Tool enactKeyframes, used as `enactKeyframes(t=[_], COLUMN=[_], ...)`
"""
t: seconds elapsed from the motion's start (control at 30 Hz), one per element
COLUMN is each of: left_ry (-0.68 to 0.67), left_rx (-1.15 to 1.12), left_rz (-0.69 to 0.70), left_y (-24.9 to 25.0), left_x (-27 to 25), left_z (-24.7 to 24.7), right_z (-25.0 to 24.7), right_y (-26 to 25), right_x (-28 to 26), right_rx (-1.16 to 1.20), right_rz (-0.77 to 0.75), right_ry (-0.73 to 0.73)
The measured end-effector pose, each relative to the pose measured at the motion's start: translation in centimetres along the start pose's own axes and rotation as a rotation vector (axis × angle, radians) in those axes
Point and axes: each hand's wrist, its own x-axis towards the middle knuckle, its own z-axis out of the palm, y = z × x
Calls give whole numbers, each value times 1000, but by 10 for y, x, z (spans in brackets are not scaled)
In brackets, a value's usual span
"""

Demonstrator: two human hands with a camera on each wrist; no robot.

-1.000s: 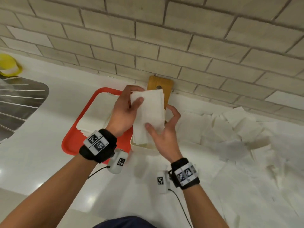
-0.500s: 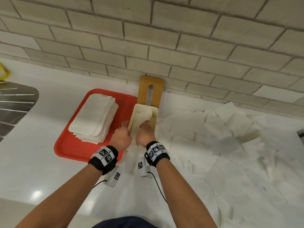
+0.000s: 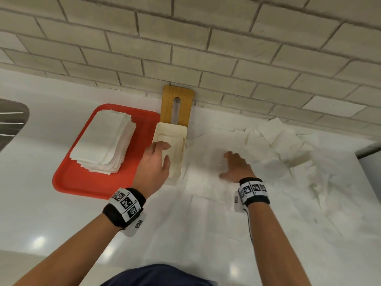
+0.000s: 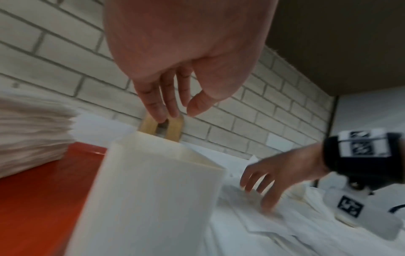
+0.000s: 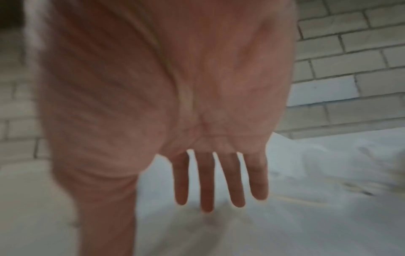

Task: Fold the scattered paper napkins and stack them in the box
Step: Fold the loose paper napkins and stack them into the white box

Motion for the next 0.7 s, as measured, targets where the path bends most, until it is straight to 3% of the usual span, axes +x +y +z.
enactKeyframes(t=[0.07, 0.13, 0.27, 0.33, 0.53, 0.7], left_ry=[-61, -131, -244, -281, -373, -428], left_rx=[-30, -42, 27, 65, 150, 179], left_rz=[99, 167, 164, 84, -435, -536], left_y=[19, 37, 66, 80, 98, 90], left_x=[-3, 0, 19, 36, 86, 104], left_z=[12, 32, 88, 119, 195, 219], right_z=[11, 22, 30, 28, 14, 2], right_y=[26, 42, 68, 79, 113, 146], right_x=[2, -1, -21, -39, -89, -117], right_rx=[-116, -168, -1, 176, 462, 704], right_rz=[-36, -115, -196, -234, -206, -70], right_ry=[-43, 24, 221, 298, 427, 425])
